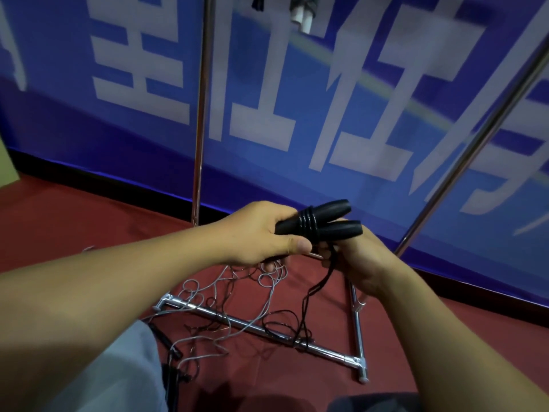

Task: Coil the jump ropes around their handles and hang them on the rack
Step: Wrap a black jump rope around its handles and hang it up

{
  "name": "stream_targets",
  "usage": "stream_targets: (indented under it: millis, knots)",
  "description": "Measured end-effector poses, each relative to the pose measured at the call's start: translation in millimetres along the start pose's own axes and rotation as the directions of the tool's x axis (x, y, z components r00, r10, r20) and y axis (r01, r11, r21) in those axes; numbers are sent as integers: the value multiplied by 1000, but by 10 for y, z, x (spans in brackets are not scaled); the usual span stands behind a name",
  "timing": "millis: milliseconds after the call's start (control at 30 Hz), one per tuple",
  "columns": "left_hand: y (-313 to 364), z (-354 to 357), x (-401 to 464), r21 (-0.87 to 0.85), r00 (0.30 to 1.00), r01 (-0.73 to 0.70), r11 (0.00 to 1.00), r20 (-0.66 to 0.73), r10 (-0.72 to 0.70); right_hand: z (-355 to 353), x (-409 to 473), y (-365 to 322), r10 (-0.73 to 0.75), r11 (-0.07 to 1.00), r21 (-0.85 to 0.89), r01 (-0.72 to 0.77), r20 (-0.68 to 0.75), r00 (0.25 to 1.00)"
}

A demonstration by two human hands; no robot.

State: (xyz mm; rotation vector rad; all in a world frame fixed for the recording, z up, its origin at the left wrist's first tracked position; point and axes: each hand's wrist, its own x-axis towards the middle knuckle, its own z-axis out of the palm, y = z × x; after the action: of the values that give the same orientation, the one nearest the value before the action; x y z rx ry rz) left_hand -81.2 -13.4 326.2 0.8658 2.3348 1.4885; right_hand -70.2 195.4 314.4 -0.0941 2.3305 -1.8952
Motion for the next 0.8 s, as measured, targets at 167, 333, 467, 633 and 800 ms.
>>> stream_targets:
  millis: [167, 333, 467, 633, 800]
  knots:
    - [14, 5, 51, -151, 993, 20, 988, -115, -37, 64, 49, -14, 41, 988, 149, -37, -26, 999]
    - [-37, -69, 109, -220, 965, 48, 974, -241, -101, 35, 66, 21, 53, 977, 207, -46, -32, 998]
    - [-79, -78, 105, -235, 952, 66, 970, -275, -131, 33, 85, 49, 30, 984, 179, -7, -124, 992]
    - [-64, -103, 99, -276, 938, 51, 960, -318, -141, 11, 79, 74, 20, 996, 84, -8, -135, 991]
    - [-52, -109, 90, -286, 939, 43, 957, -315, -136, 23, 69, 78, 46, 998, -22, -50, -165, 985]
